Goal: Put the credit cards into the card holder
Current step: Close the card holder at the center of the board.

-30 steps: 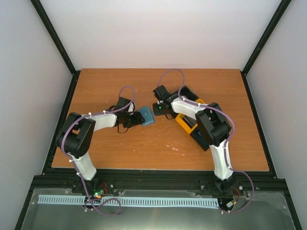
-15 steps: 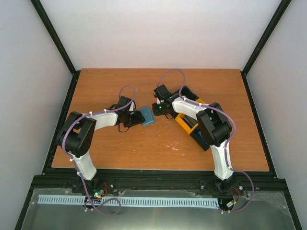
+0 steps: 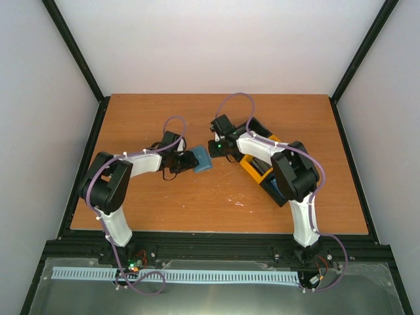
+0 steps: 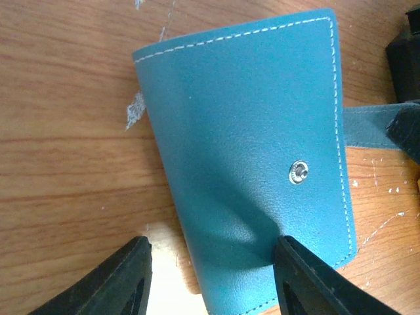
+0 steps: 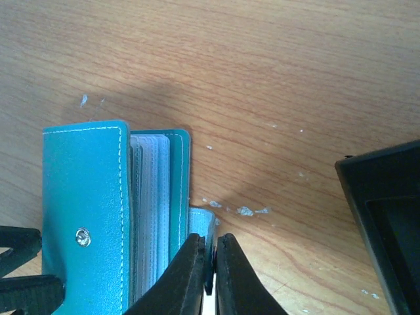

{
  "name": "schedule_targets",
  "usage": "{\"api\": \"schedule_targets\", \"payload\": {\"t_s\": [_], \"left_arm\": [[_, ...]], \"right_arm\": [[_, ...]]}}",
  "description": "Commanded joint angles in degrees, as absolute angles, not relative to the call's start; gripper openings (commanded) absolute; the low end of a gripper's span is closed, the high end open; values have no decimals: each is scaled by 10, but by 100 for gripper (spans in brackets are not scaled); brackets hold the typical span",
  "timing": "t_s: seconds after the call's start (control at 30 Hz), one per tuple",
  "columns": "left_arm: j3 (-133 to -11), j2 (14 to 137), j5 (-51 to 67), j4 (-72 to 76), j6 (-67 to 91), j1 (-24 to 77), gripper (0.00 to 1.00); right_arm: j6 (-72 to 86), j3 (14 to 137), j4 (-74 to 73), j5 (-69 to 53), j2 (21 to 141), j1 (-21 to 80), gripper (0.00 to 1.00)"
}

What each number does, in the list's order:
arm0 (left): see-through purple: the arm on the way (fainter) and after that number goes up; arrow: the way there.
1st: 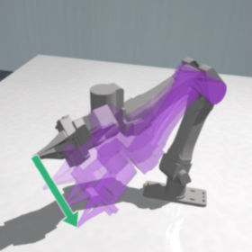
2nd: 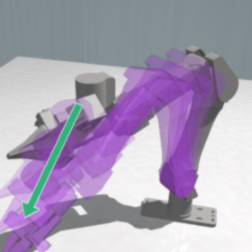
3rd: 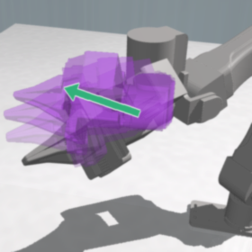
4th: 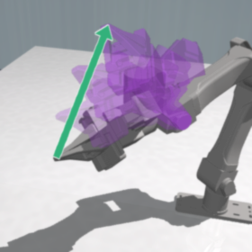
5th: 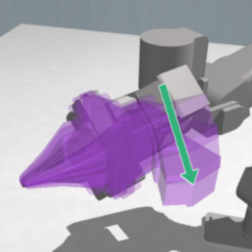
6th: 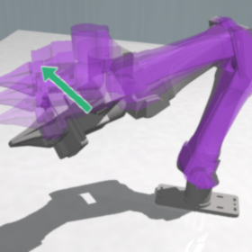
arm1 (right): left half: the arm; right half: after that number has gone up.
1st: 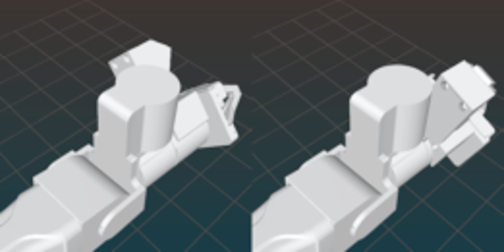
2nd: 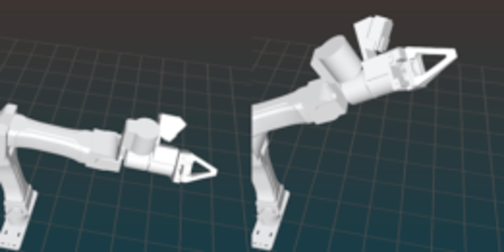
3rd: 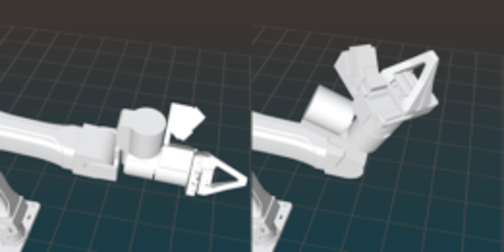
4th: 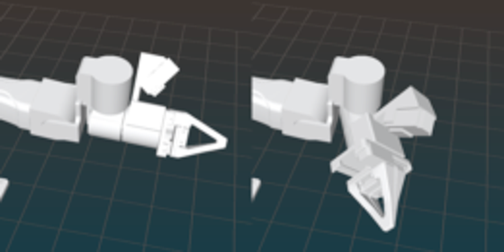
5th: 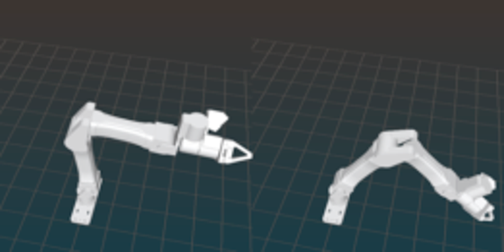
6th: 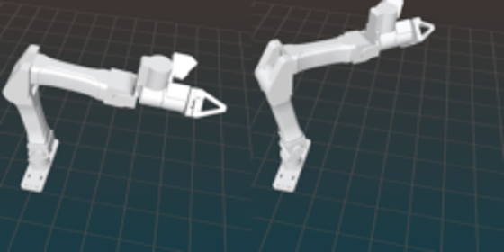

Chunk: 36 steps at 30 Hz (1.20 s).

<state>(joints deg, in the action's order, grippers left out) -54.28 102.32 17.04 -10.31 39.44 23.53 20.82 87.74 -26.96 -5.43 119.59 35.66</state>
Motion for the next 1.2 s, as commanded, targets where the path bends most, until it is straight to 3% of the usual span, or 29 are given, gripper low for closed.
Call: {"api": "schedule_targets", "payload": {"t_s": [0.0, 0.37, 0.7, 1.17], "left_arm": [[-521, 1073, 132, -172, 396, 236, 53], [-538, 1094, 118, -189, 394, 236, 53], [-546, 1118, 97, -206, 390, 237, 40], [-541, 1107, 123, -185, 389, 237, 37]], "right_arm": [[211, 870, -263, -64, 1173, 355, 3], [215, 866, -220, -172, 1183, 355, 3], [217, 871, -195, -247, 1215, 357, 3], [205, 896, -219, -198, 1252, 363, 3]]}}
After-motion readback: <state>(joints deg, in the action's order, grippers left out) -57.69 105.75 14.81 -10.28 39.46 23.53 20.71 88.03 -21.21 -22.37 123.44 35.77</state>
